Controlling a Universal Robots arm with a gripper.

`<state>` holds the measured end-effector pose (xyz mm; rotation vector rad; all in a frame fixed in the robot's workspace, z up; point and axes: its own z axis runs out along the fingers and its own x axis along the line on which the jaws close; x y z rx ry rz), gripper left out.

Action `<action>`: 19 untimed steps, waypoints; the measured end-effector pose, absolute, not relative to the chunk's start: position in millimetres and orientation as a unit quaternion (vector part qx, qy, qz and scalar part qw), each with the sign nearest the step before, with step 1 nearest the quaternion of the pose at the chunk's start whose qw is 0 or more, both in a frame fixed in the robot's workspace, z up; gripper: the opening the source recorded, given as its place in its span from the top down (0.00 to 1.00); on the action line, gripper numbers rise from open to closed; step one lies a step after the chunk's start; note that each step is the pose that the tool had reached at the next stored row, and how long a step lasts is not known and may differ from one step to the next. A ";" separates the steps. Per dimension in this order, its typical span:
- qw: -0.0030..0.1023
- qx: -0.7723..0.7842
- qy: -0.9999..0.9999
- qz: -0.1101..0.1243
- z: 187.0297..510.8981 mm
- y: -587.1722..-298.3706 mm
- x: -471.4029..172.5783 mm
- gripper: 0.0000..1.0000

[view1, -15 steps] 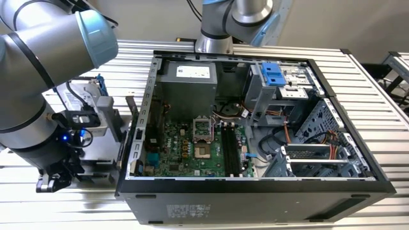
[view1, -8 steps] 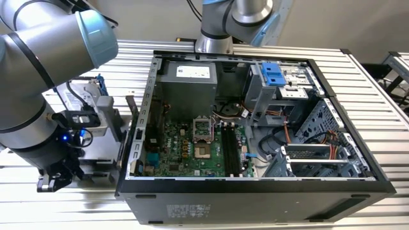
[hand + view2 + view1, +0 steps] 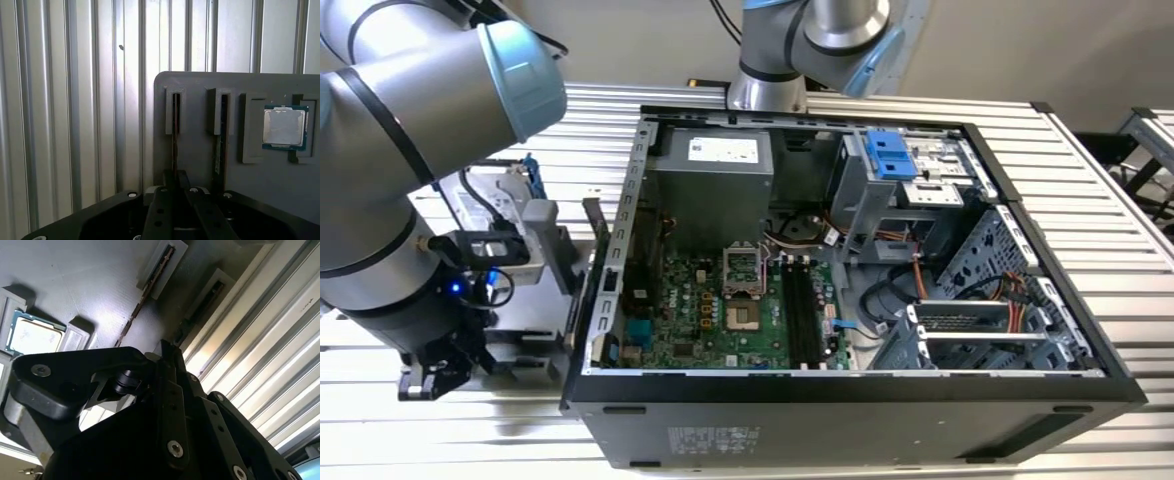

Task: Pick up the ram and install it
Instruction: 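Pick up the ram and move it above insertion slot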

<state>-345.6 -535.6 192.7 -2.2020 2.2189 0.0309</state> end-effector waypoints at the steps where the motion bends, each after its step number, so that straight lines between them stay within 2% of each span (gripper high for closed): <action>1: 0.008 -0.704 0.710 0.010 192.7 -535.6 -345.6 1.00; 6: 0.008 -0.704 0.710 0.010 196.3 -535.6 -345.6 1.00; 19: 0.008 -0.704 0.710 0.010 253.0 -535.5 -345.6 1.00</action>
